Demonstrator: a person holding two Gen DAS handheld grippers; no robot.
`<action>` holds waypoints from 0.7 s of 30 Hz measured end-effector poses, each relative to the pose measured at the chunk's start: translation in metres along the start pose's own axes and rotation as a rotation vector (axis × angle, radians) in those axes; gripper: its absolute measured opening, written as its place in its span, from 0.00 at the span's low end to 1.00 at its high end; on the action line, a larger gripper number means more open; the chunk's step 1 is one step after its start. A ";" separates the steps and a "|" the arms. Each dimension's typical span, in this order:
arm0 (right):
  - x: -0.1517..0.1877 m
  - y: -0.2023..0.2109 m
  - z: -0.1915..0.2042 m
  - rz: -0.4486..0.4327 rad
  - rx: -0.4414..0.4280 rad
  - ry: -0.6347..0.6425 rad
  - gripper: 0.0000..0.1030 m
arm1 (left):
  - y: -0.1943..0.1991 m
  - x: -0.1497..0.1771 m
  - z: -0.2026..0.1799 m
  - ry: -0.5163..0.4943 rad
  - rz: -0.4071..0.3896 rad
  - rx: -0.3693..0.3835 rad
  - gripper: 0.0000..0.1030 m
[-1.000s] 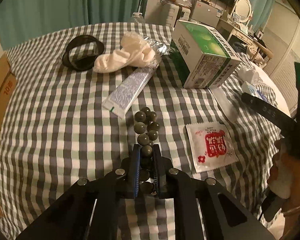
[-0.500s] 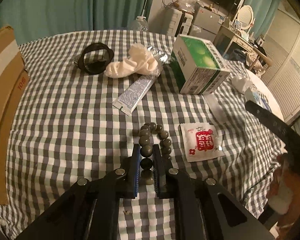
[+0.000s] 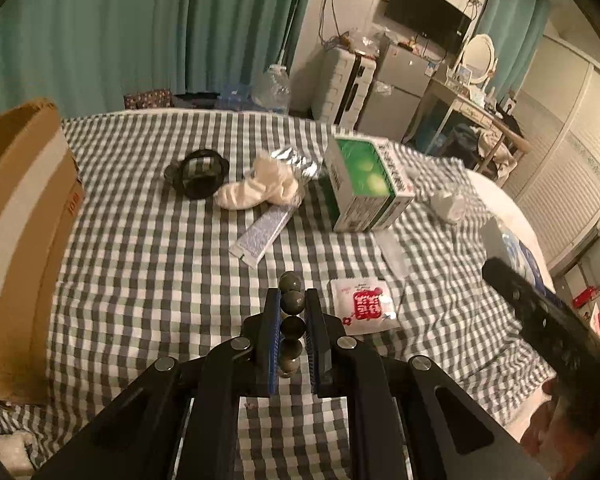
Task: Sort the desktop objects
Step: 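Carry the tissue pack and bracelet over the cardboard box and release both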
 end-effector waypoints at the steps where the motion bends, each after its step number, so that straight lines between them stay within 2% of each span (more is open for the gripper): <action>1: 0.001 0.006 0.004 -0.002 -0.007 0.010 0.73 | 0.005 -0.001 0.000 0.003 -0.006 -0.003 0.10; 10: 0.011 0.048 0.042 -0.006 -0.078 0.068 0.73 | 0.051 -0.012 0.006 0.009 -0.050 -0.008 0.10; 14: 0.015 0.067 0.058 0.000 -0.117 0.089 0.73 | 0.067 -0.016 0.011 0.015 -0.036 0.001 0.10; 19: 0.010 0.088 0.082 -0.008 -0.136 0.129 0.73 | 0.092 -0.024 0.020 -0.028 -0.035 -0.001 0.10; 21: 0.007 0.097 0.093 -0.012 -0.152 0.140 0.73 | 0.103 -0.027 0.024 -0.057 -0.050 -0.026 0.10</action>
Point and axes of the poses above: each gripper's, at about its wrist camera, not at the fingertips, and y roughly against the way its jaws point, z to its left, x to its underside, the point moved 2 cm from there along -y, roughly the way its jaws point, and after that the axes turned 8 degrees about -y, right-handed, at the moved point
